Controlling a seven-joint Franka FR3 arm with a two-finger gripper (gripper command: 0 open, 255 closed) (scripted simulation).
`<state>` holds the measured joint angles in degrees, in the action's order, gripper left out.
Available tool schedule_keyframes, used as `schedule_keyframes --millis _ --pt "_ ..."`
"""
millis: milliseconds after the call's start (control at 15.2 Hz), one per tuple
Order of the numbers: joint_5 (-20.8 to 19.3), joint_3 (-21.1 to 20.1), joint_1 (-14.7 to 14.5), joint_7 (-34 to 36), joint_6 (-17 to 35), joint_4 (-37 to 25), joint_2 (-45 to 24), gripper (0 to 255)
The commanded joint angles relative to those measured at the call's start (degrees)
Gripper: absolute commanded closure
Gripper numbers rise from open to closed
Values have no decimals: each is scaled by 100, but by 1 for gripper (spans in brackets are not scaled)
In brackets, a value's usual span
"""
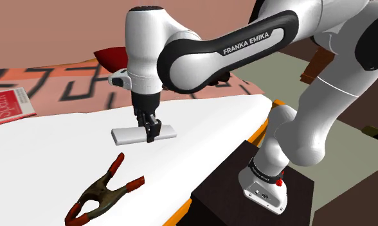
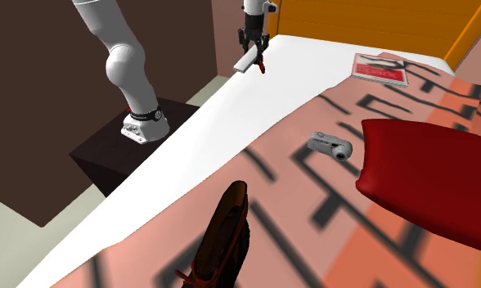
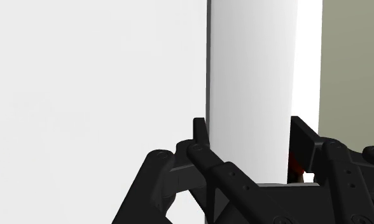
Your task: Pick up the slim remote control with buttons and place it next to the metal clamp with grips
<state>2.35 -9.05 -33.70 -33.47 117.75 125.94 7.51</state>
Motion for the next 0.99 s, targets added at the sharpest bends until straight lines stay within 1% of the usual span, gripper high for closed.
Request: schedule_keyframes --millis 0,924 --pt "-9 -11 -5 19 161 75 -82 255" --pt "-88 -35 -9 70 1251 636 -617 255"
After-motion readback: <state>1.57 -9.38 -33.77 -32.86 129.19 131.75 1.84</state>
